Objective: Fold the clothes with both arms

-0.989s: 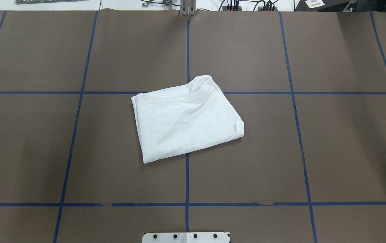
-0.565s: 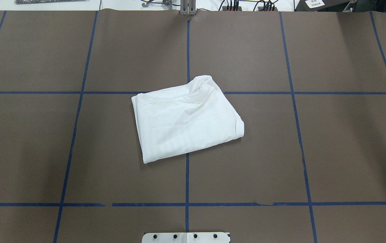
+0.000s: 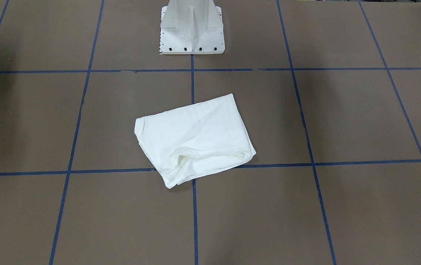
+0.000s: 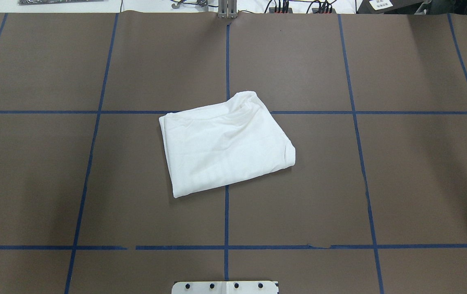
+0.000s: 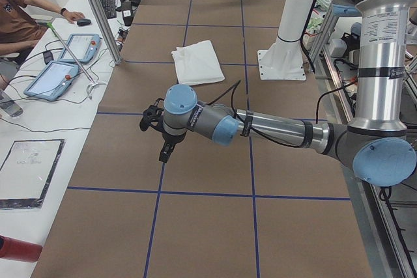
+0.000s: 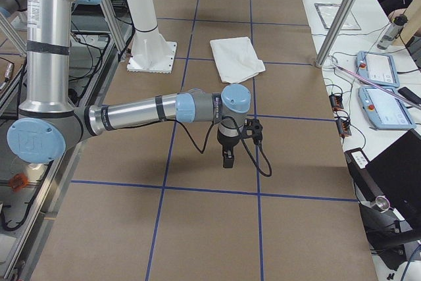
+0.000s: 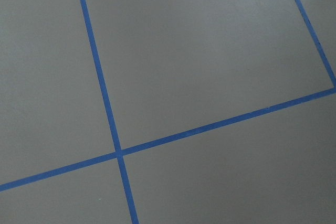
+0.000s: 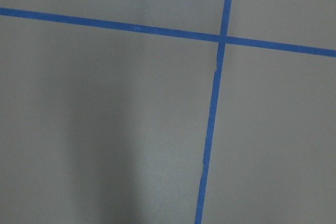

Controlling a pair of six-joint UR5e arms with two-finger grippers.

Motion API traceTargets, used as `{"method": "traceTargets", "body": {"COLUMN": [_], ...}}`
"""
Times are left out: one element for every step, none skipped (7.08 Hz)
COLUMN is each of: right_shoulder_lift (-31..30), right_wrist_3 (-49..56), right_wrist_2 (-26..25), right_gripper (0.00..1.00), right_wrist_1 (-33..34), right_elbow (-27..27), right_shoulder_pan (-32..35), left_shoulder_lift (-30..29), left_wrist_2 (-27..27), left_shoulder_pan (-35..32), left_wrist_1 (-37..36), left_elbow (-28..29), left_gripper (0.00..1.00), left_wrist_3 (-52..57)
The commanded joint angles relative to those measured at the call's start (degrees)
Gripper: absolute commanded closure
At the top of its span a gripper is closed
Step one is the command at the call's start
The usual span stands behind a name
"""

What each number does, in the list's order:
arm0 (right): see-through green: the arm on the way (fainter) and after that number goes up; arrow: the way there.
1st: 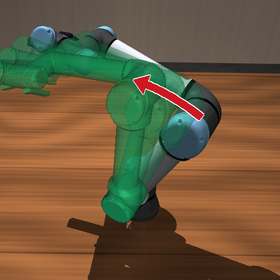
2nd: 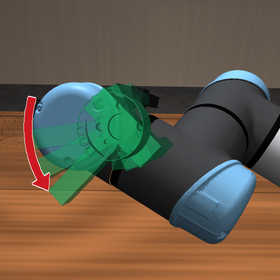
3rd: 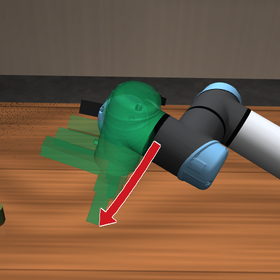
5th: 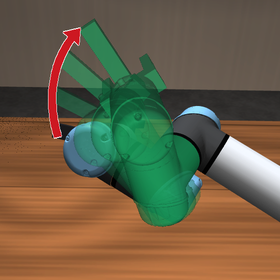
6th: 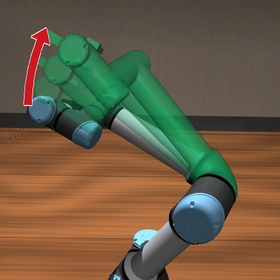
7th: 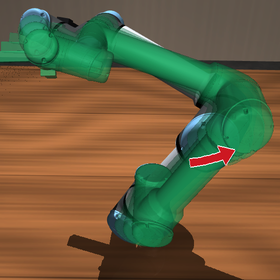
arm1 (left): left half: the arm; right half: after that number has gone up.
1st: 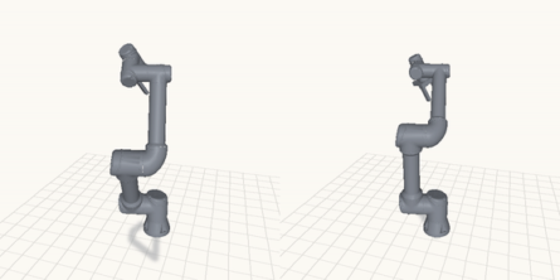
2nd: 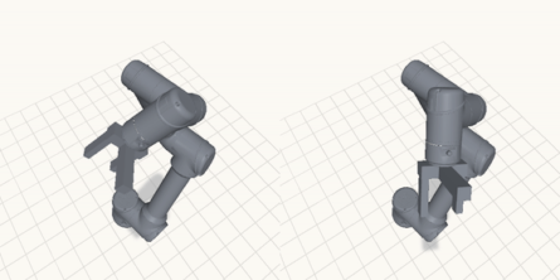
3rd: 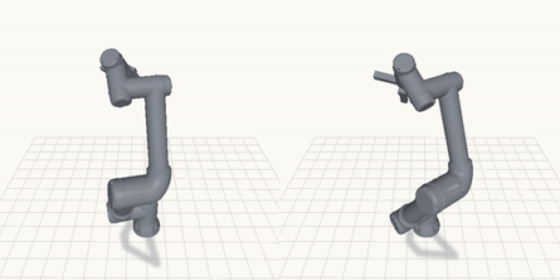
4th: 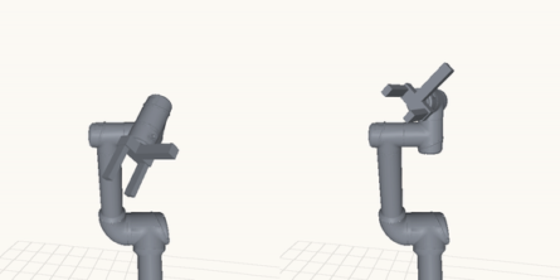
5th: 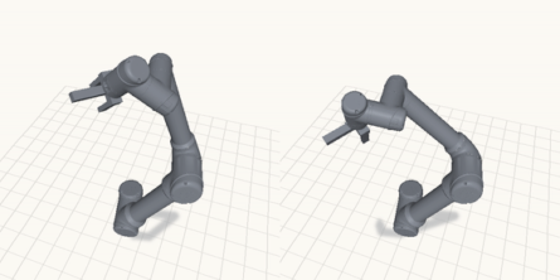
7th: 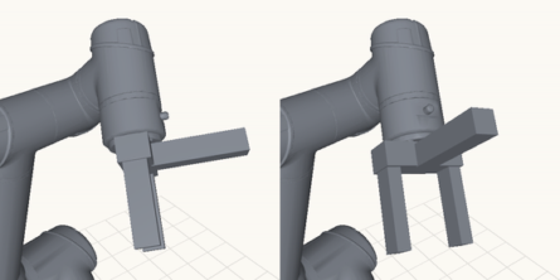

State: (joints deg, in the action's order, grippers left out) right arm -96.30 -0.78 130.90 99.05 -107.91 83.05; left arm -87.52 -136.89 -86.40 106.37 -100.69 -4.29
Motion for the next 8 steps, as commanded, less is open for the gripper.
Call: {"method": "traceTargets", "body": {"right_shoulder_lift": [-0.29, -1.16, -1.61, -1.96, -2.05, -1.88, -1.96, -1.96], "right_wrist_3": [0.34, 0.86, 0.43, 0.34, 0.17, 0.08, -0.01, 0.08], "right_wrist_2": [-0.21, -0.21, -0.21, -0.12, 0.23, 0.4, 1.19, 2.07], "right_gripper": [0.0, 0.0, 0.0, 0.0, 0.0, 0.0, 0.0, 0.0], "right_wrist_1": [-0.69, -4.52, -6.39, -6.5, -6.5, -6.5, -6.5, -6.5], "right_elbow": [1.29, 2.35, 2.27, 2.27, 1.75, 1.66, 1.65, 1.57], "right_shoulder_pan": [0.0, 0.0, 0.0, 0.0, 0.09, 0.09, 0.09, 0.09], "left_shoulder_lift": [0.07, -0.11, 0.07, -0.02, 0.15, 0.59, 0.6, 0.42], "left_wrist_2": [-0.05, -0.05, -0.05, 0.56, 0.74, 0.66, 0.66, 0.66], "left_shoulder_pan": [0.0, 0.0, 0.0, 0.0, -0.09, -0.09, -0.09, -0.09], "left_wrist_1": [-0.03, -0.11, -0.11, -0.29, -0.29, -0.29, -0.38, -0.38], "left_elbow": [0.05, 0.05, 0.14, -0.47, -0.56, -0.56, -0.83, -0.92], "left_gripper": [0.0, 0.0, 0.0, 0.0, 0.0, 0.0, 0.0, 0.0], "left_wrist_3": [0.07, 0.07, 0.07, 0.24, 0.33, 0.33, 0.25, 0.07]}}
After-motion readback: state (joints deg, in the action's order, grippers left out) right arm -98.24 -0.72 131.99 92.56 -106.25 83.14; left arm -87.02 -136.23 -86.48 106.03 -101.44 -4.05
